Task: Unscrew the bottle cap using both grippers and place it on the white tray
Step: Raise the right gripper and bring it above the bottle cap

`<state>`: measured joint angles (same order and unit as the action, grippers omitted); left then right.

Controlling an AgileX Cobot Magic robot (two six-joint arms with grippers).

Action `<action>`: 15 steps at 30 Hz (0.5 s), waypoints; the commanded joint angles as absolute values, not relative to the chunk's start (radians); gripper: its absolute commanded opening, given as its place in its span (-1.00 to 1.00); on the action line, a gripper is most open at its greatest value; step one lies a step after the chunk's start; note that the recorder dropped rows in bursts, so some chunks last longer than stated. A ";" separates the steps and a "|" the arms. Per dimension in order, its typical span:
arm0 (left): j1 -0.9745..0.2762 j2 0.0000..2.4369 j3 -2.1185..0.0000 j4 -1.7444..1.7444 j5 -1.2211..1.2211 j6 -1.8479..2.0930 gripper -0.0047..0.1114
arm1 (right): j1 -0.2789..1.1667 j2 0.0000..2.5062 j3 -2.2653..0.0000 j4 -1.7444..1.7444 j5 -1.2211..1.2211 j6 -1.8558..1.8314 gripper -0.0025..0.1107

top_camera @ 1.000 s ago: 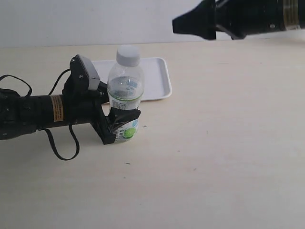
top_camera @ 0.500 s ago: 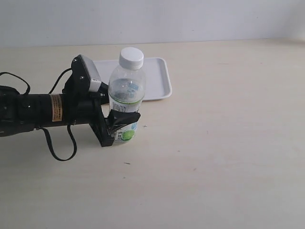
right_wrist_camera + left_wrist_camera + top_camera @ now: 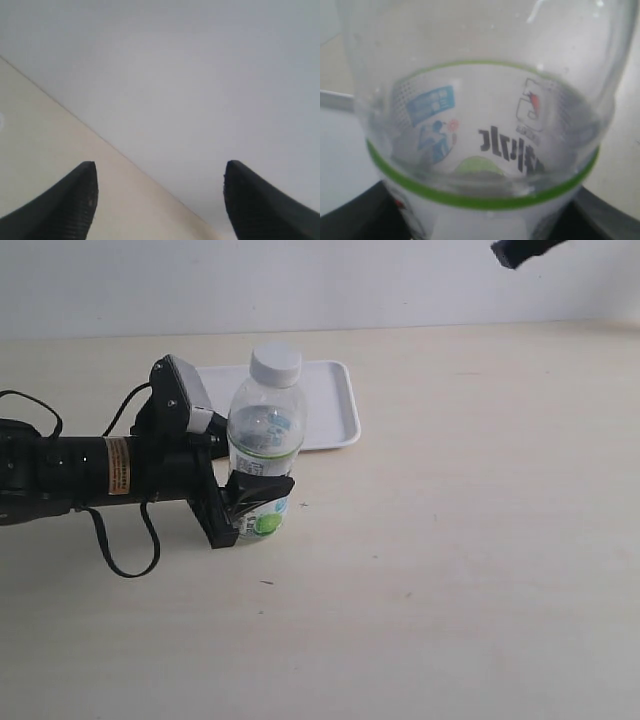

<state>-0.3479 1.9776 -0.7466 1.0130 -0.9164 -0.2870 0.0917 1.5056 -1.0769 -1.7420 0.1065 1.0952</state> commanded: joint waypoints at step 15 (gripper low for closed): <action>-0.350 1.943 -0.748 1.036 -0.850 -0.296 -0.92 | 0.113 1.502 -1.268 0.474 0.901 -0.421 0.19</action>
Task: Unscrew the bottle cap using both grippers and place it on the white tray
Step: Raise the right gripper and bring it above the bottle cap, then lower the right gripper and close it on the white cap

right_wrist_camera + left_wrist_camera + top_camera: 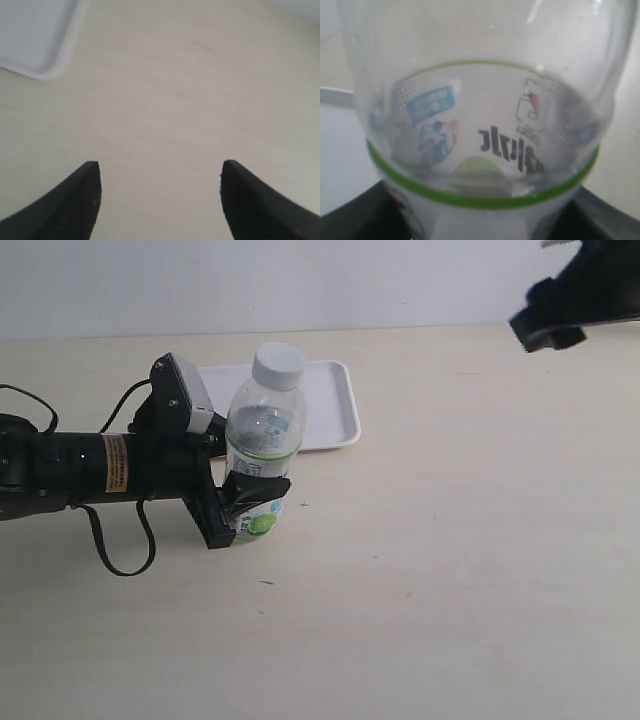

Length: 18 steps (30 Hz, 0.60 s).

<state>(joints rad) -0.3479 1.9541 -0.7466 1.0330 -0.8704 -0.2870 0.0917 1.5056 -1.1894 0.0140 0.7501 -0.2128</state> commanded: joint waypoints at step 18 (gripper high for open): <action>-0.350 1.943 -0.748 1.036 -0.849 -0.292 -0.92 | 0.501 1.765 -1.678 0.221 1.115 -0.029 0.19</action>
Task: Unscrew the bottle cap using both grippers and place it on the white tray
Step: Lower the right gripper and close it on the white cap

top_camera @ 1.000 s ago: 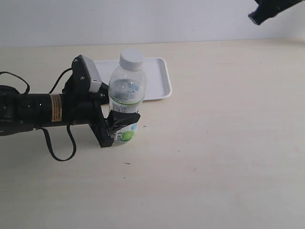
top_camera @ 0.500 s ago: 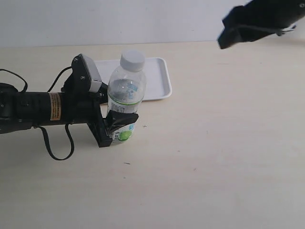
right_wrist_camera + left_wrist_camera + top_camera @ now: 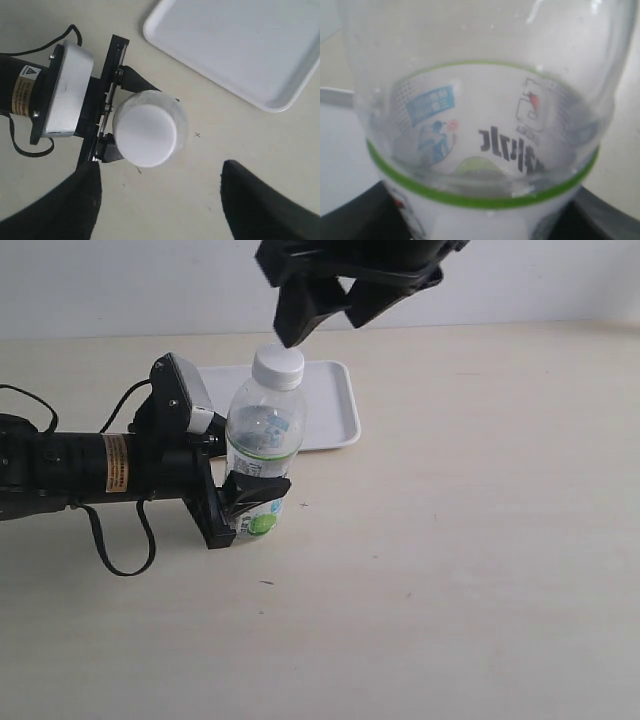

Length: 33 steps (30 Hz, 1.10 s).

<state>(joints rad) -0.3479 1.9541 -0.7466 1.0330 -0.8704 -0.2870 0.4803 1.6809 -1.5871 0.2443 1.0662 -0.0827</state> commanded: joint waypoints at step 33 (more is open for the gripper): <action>-0.350 1.943 -0.748 1.036 -0.847 -0.292 -0.92 | 0.501 1.896 -1.810 0.278 1.221 0.000 0.14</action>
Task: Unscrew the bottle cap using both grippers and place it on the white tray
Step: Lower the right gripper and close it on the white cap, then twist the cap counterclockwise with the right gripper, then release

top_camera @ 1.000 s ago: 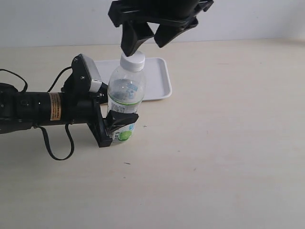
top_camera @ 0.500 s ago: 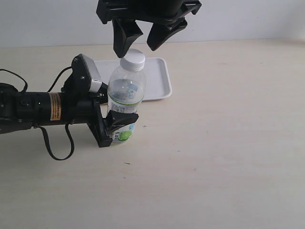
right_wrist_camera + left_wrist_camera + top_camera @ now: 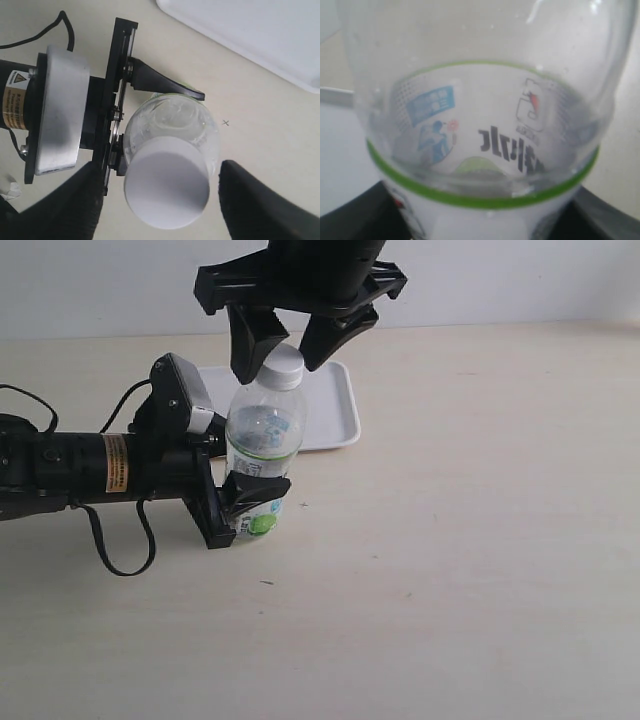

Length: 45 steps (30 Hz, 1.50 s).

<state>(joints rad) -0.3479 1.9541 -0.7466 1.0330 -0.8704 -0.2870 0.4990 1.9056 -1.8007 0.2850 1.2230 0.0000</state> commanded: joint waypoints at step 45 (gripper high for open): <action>-0.350 1.943 -0.748 1.036 -0.874 -0.298 -0.92 | 0.501 1.897 -1.810 0.284 1.221 -0.972 -0.96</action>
